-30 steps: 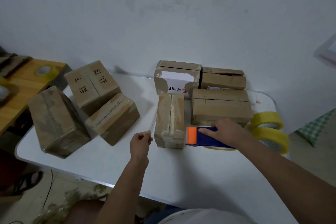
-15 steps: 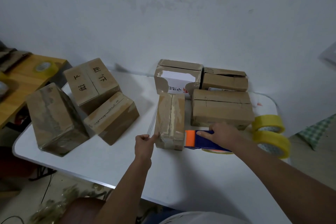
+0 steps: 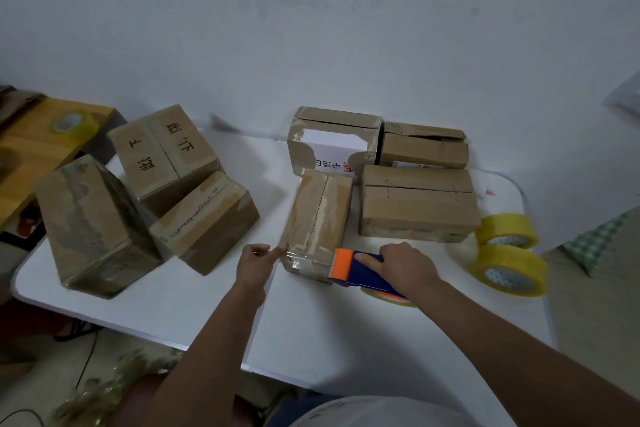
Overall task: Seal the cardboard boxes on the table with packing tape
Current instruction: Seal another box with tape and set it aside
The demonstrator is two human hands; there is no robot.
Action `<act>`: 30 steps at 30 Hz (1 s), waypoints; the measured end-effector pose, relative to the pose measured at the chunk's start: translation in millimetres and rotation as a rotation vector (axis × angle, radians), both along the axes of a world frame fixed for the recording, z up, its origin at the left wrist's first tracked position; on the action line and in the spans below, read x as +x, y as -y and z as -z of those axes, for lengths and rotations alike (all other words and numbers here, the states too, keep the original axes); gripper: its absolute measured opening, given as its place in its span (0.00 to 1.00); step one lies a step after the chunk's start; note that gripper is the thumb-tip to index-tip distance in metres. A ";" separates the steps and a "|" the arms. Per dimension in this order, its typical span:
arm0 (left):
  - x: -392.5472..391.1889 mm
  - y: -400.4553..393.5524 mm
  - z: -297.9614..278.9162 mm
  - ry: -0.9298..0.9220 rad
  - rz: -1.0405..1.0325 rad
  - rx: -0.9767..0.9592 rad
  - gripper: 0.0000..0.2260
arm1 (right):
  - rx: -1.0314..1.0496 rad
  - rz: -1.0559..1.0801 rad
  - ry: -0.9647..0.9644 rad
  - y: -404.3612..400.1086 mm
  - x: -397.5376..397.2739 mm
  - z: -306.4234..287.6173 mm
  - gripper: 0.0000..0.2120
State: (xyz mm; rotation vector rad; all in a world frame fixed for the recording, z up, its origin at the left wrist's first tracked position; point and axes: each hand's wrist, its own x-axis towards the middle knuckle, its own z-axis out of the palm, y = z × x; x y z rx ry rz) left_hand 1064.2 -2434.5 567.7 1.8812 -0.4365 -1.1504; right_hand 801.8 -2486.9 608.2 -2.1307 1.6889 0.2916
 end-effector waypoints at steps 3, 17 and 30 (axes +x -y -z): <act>4.5 -0.7 1.3 -0.040 0.035 -0.003 0.19 | 0.008 0.001 -0.019 0.4 3.3 1.5 0.31; 36.0 -1.8 -14.7 0.063 0.289 0.035 0.12 | 0.016 0.004 -0.029 -3.1 5.9 6.5 0.31; 19.3 -30.4 -23.7 1.128 0.920 -0.541 0.31 | -0.002 -0.004 -0.044 -9.3 5.0 3.5 0.31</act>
